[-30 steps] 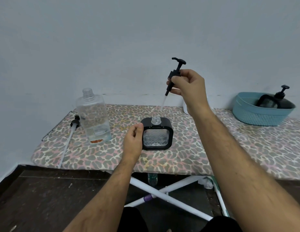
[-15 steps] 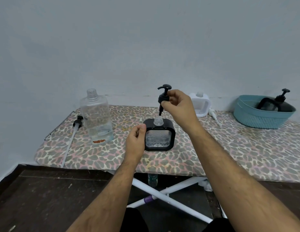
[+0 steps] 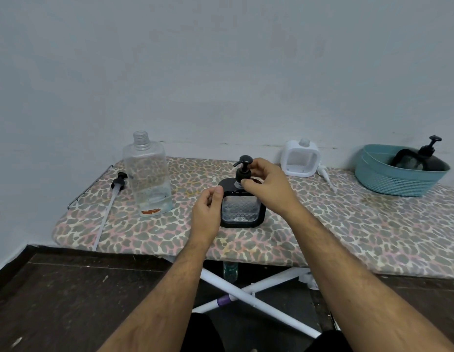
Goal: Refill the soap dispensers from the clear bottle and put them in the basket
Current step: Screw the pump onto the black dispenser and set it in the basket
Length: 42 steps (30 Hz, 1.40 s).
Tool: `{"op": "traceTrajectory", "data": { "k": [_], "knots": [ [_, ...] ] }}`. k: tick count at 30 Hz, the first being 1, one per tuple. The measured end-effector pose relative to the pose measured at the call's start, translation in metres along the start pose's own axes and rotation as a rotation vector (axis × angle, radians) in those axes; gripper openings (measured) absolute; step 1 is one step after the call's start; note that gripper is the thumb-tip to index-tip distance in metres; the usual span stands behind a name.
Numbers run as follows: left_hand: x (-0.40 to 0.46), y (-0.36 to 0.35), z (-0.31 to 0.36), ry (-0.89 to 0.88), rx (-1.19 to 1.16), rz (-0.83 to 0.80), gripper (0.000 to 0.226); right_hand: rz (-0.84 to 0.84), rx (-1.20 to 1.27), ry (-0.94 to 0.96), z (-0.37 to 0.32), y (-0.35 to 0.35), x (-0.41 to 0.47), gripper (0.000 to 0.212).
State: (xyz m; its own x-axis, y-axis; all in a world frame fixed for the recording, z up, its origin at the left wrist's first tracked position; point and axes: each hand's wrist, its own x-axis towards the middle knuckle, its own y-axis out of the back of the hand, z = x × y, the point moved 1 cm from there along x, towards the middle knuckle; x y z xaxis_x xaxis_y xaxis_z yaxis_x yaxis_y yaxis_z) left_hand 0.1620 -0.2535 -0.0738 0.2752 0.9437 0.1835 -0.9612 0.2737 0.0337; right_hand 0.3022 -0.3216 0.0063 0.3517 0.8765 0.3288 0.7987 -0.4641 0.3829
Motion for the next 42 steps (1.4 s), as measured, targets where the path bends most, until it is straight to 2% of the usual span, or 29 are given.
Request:
{"op": "traceTrajectory", "data": {
  "k": [5, 9, 14, 18, 22, 24, 27, 30, 34, 38, 42],
  "knots": [
    [0.001, 0.0, -0.001, 0.01, -0.006, -0.002, 0.066, -0.014, -0.034, -0.015, 0.005, -0.003, -0.002, 0.04],
    [-0.001, 0.0, 0.002, 0.002, 0.001, -0.004, 0.064, -0.015, -0.03, -0.018, 0.007, -0.003, -0.001, 0.042],
    [-0.001, 0.001, 0.001, -0.002, 0.006, -0.003, 0.058, 0.0, -0.021, -0.023, 0.011, -0.001, 0.0, 0.026],
    [-0.003, 0.001, 0.003, -0.013, -0.011, 0.013, 0.067, 0.012, 0.006, -0.028, 0.01, 0.001, 0.001, 0.024],
    [-0.004, 0.001, 0.006, -0.019, -0.031, 0.028, 0.07, 0.024, -0.036, -0.076, 0.004, 0.004, 0.005, 0.03],
    [-0.005, 0.002, 0.008, -0.021, -0.027, 0.029, 0.069, -0.029, -0.041, -0.108, 0.0, 0.006, 0.005, 0.042],
    [-0.005, 0.003, 0.007, -0.02, -0.014, 0.033, 0.068, -0.097, 0.166, -0.133, -0.004, 0.009, 0.006, 0.067],
    [-0.006, 0.002, 0.008, -0.021, -0.011, 0.043, 0.068, -0.134, 0.252, -0.101, -0.006, 0.012, 0.008, 0.071],
    [-0.007, 0.003, 0.01, -0.038, -0.016, 0.046, 0.068, -0.134, 0.198, -0.062, -0.005, 0.011, 0.01, 0.073],
    [-0.008, 0.003, 0.01, -0.049, -0.018, 0.047, 0.07, -0.059, 0.03, -0.04, -0.007, 0.007, 0.009, 0.075],
    [-0.007, 0.003, 0.011, -0.045, -0.002, 0.054, 0.051, 0.03, -0.059, -0.034, -0.01, -0.003, 0.008, 0.077]
  ]
}}
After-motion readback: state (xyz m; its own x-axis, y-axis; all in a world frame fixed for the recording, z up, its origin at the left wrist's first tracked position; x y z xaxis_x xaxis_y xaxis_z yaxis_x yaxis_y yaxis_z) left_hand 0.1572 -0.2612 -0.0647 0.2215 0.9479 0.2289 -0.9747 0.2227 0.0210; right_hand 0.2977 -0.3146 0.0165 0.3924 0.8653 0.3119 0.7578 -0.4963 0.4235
